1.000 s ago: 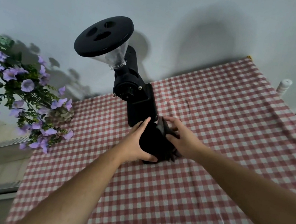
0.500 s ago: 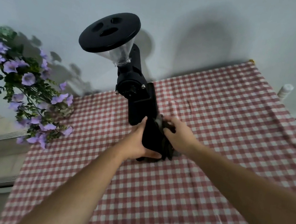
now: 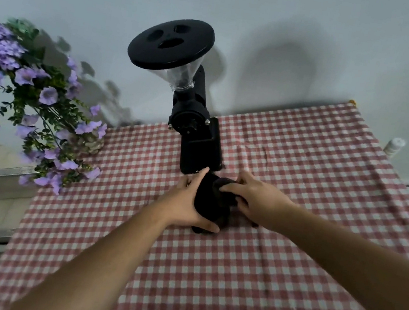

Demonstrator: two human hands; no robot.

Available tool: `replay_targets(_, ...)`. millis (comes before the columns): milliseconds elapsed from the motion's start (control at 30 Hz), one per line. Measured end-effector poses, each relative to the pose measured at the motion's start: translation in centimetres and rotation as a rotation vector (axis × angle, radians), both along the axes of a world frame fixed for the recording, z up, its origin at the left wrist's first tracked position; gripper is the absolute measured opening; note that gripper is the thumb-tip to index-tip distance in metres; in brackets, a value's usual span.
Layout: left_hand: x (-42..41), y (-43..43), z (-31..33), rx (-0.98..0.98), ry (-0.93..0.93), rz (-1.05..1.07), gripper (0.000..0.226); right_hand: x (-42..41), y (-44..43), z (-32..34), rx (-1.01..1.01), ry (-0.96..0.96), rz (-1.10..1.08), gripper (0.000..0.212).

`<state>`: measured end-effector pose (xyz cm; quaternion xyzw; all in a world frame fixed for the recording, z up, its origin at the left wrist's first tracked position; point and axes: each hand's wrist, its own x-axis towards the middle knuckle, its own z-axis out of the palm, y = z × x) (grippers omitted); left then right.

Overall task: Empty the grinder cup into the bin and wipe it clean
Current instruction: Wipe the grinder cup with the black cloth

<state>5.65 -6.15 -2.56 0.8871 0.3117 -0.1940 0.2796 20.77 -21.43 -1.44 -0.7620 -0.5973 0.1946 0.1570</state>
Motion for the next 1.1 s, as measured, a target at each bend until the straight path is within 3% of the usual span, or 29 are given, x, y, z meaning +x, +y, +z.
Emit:
replay_targets(133,-0.7,1.1,-0.3,-0.044,-0.102,-0.068,0.138,-0.2,0.6,0.4,-0.056,-0.18,0.136,0.042)
replay_targets(300,-0.4,1.4,-1.1,0.008,-0.221,-0.093,0.128,-1.2,1.7,0.7,-0.162,-0.355,0.148,0.031)
replay_targets(467,-0.7,0.7,-1.9,0.096,-0.268,-0.124,0.122,-2.1,2.8,2.2,-0.254,-0.547,0.311,0.026)
replay_targets(633,-1.5,0.4,-3.2,0.087,-0.302,-0.08,0.129,-1.2,4.8,4.0,-0.248,-0.681,0.401,0.041)
replay_targets(833,-1.4,1.9,-2.9,-0.01,-0.421,-0.154,0.128,-1.5,3.5,3.6,-0.299,-0.656,0.35,0.058)
replay_targets(1000,-1.1,1.8,-3.4,0.033,-0.436,-0.171,0.13,-4.6,2.9,3.4,-0.358,-0.524,0.193,0.033)
replay_targets(1100,-0.9,1.3,-3.7,0.027,-0.463,-0.146,0.137,-5.7,3.1,3.8,-0.429,-0.344,0.125,0.031)
